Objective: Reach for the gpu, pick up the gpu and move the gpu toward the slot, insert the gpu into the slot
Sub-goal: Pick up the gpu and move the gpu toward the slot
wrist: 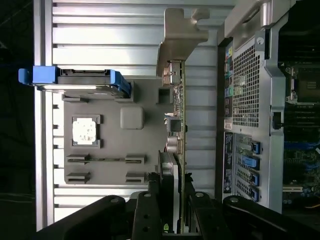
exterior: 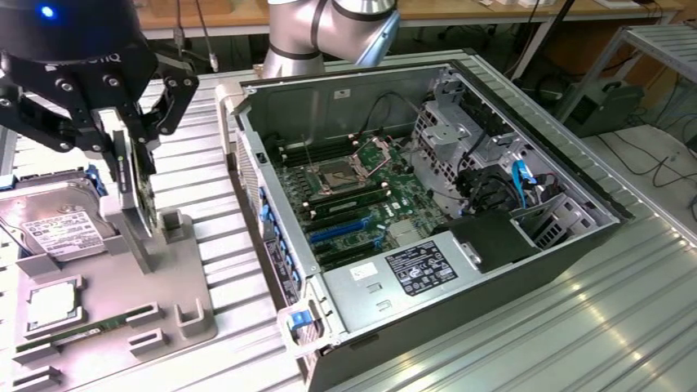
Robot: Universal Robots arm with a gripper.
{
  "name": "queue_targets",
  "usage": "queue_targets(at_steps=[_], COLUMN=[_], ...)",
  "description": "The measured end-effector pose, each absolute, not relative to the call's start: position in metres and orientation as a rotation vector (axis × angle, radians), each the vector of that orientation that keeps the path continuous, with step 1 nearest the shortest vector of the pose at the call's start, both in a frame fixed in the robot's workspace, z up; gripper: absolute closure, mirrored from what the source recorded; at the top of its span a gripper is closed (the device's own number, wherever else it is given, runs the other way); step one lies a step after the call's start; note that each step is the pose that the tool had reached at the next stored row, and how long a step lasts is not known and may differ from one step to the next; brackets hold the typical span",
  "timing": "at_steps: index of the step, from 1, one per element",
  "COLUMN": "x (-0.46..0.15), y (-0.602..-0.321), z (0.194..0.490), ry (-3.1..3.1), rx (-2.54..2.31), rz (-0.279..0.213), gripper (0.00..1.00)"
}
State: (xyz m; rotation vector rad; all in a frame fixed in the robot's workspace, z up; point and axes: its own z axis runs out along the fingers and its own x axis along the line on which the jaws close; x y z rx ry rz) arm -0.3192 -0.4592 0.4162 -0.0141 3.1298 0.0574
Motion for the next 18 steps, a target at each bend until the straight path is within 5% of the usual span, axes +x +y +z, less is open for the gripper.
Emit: queue_targets(at_steps=[18], x=[-0.298], y=[-0.459], z=[0.431], ry=[3.130], rx=[-0.014], rz=[0.058], gripper=[0.72])
